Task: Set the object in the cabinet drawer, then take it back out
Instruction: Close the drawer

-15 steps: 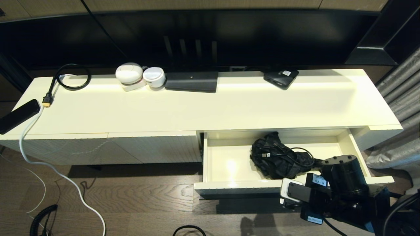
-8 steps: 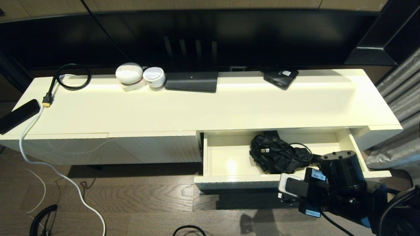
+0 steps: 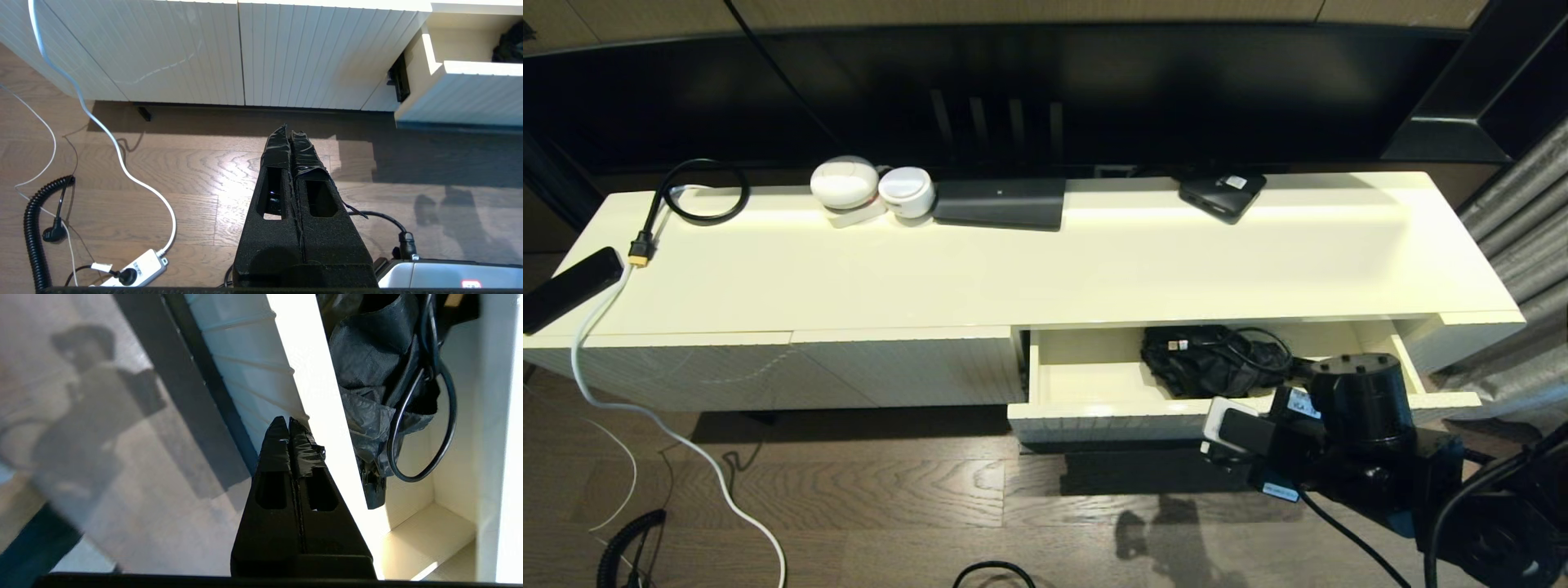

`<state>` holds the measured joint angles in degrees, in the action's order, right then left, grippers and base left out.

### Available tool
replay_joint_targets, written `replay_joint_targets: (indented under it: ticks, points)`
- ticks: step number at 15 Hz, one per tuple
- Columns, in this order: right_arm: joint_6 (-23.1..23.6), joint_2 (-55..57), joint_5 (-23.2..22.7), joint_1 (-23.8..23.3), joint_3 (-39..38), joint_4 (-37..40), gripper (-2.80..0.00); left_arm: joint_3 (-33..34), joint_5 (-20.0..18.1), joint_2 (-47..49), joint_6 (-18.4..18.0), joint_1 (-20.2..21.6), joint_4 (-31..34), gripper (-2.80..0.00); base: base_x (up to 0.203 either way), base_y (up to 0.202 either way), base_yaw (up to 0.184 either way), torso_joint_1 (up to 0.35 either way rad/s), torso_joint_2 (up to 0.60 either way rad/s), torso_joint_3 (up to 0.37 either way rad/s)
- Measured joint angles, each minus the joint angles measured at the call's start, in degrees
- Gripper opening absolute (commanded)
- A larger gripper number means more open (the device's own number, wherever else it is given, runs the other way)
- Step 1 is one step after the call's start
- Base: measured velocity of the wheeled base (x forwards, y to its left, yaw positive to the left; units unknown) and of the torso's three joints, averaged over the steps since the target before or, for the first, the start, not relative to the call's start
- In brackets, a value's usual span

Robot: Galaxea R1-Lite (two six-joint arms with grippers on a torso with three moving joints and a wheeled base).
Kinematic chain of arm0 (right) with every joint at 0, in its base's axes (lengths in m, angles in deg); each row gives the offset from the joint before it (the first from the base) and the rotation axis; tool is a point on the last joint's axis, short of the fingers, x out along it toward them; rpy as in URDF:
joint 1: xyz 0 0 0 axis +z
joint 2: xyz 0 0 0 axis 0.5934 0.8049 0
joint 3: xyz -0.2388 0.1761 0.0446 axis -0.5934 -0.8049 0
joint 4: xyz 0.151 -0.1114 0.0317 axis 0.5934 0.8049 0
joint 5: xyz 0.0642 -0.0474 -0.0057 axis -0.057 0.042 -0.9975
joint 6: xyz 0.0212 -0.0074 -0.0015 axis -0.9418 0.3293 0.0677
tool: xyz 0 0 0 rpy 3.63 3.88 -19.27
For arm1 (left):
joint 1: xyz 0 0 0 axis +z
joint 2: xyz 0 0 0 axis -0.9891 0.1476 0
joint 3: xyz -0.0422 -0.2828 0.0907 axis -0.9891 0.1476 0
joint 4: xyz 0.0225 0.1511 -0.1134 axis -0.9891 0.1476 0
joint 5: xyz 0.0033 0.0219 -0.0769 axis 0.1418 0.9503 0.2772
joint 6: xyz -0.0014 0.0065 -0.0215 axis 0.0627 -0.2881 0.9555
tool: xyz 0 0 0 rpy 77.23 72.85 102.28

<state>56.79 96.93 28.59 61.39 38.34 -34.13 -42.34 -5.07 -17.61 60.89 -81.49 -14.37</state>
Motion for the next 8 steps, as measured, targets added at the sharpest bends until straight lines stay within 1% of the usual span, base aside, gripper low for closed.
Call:
replay_joint_targets:
  ticks: [2,8]
  points:
    - [0.02,0.67,0.15,0.02,0.55,-0.37,-2.80,0.00,0.00,0.00,0.00,0.00,0.00,-2.80,0.000,0.000,0.000,0.000,0.00,0.000]
    - [0.00,2.31,3.19,0.06,3.57,-0.53,-2.80,0.00,0.00,0.00,0.01,0.02,0.00,-2.80,0.000,0.000,0.000,0.000,0.00,0.000]
